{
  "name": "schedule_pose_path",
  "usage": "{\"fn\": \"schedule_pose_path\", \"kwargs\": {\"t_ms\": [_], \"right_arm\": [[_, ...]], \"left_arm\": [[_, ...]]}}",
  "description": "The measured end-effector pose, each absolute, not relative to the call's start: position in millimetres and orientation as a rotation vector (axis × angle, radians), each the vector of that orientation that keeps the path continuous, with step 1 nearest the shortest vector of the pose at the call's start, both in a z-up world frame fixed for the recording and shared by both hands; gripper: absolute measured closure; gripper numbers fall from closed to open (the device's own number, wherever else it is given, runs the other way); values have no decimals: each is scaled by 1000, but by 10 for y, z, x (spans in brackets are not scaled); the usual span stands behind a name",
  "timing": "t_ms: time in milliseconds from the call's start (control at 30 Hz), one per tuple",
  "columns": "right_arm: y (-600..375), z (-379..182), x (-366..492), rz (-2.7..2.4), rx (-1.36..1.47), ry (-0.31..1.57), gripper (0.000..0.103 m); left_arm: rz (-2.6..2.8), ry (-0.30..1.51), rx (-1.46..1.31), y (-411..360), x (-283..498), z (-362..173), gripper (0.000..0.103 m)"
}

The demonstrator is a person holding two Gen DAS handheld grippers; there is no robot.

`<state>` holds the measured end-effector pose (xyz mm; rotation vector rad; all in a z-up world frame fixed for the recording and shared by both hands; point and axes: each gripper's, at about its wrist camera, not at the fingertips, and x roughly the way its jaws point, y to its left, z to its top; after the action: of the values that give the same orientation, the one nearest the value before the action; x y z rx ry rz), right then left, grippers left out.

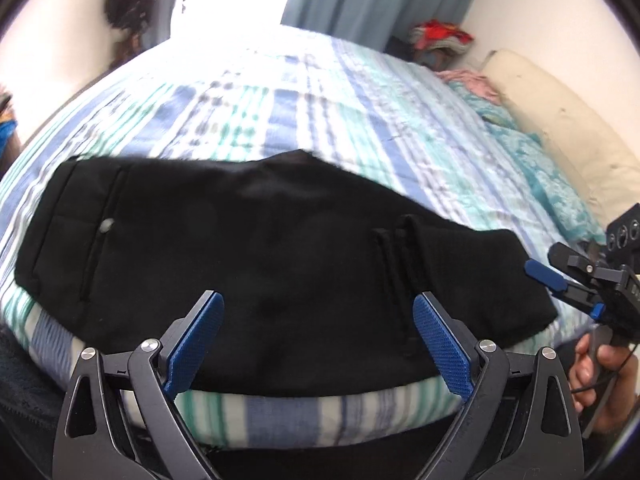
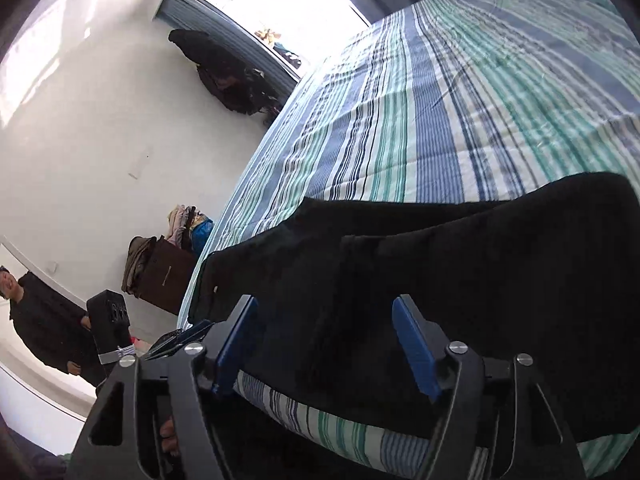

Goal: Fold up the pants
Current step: 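Lift and fold the grasped edge over with the right tool while the left tool pinches the fold, then open both tools and press the folded trousers flat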

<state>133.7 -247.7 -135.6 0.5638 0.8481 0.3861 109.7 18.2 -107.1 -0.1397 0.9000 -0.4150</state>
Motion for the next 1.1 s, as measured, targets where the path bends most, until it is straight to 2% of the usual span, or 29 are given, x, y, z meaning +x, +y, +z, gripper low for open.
{"fn": "schedule_pose_path", "kwargs": {"t_ms": [67,133,233,333,367,400,433,600,700,767,833,867,900,933,1000,1100], "right_arm": [[-2710,-1232,1081,316,503,778,16],[-2896,-1244,877,247,465,758,16],[-3174,-1292,636,163,492,753,16],[-3313,-1254,476,141,556,711,16],[-3328,-1234,459,136,549,700,16],[-3341,-1224,428,137,545,694,16],[-3350,-1218,427,137,542,689,16],[-3453,-1186,432,96,559,646,16],[-3422,-1154,457,128,545,634,16],[-3316,-1347,642,231,569,729,16],[-3224,-1825,904,260,646,976,16],[-3216,-2027,957,228,676,1062,20],[-3239,-2001,938,218,681,1031,21],[-3268,-1898,936,235,693,1007,21],[-3386,-1651,945,294,772,938,21],[-3669,-1275,1102,301,836,843,21]], "left_arm": [[-546,890,-86,-162,1090,-973,8],[-604,918,-22,-480,1149,-1014,27],[-630,990,27,-810,1272,-1185,48],[-614,1026,101,-1054,1325,-1323,52],[-598,1037,127,-1110,1333,-1374,57],[-571,1055,143,-1148,1359,-1424,78],[-551,1083,140,-1143,1383,-1472,93],[-519,1037,120,-904,1226,-1321,95],[-487,1071,140,-845,1241,-1474,93],[-479,1074,148,-869,1246,-1555,91],[-479,1063,165,-899,1228,-1532,85],[-485,1064,170,-904,1225,-1507,81],[-487,1062,171,-891,1220,-1470,68],[-476,1048,164,-844,1208,-1413,50],[-451,992,113,-687,1180,-1281,30],[-430,958,21,-508,1213,-1142,29]]}}
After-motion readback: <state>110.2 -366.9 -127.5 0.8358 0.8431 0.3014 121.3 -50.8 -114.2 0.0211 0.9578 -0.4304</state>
